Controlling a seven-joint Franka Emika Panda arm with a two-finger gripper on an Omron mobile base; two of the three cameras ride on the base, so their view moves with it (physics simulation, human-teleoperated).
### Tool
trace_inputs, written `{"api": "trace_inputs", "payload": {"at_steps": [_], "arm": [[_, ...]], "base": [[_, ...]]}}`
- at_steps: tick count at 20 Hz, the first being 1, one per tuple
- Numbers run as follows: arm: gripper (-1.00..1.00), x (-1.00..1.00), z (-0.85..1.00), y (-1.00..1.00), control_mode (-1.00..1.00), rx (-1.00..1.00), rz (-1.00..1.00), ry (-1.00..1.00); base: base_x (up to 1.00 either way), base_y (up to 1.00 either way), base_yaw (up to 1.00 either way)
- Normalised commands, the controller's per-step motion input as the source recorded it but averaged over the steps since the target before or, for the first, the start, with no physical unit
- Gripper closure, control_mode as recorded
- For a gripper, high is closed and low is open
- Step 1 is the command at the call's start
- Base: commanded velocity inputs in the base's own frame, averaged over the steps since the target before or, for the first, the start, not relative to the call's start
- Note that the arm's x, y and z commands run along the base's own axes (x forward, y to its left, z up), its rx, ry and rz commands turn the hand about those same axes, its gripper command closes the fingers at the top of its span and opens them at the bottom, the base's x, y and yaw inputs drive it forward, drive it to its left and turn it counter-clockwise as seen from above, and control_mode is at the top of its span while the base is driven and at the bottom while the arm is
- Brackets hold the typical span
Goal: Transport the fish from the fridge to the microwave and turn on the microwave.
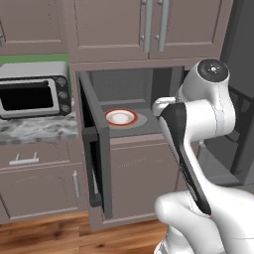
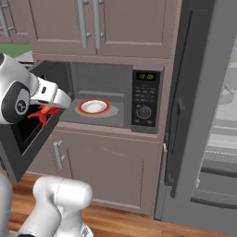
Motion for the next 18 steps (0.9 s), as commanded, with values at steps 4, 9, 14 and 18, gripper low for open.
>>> {"api": "trace_inputs", "payload": {"at_steps": [4,9,14,18], "arm": [[1.0,0.0,0.0,0.0,1.0,0.0,0.0,0.0],[1.0,0.0,0.0,0.0,1.0,0.0,0.0,0.0],[1.0,0.16,0.0,-0.02,-1.0,0.0,0.12,0.0],[1.0,0.3,-0.05,-0.02,-1.0,0.0,0.37,0.0]], "base": [[0.0,0.0,0.0],[0.0,0.0,0.0],[0.01,0.0,0.0],[0.0,0.0,0.0]]}}
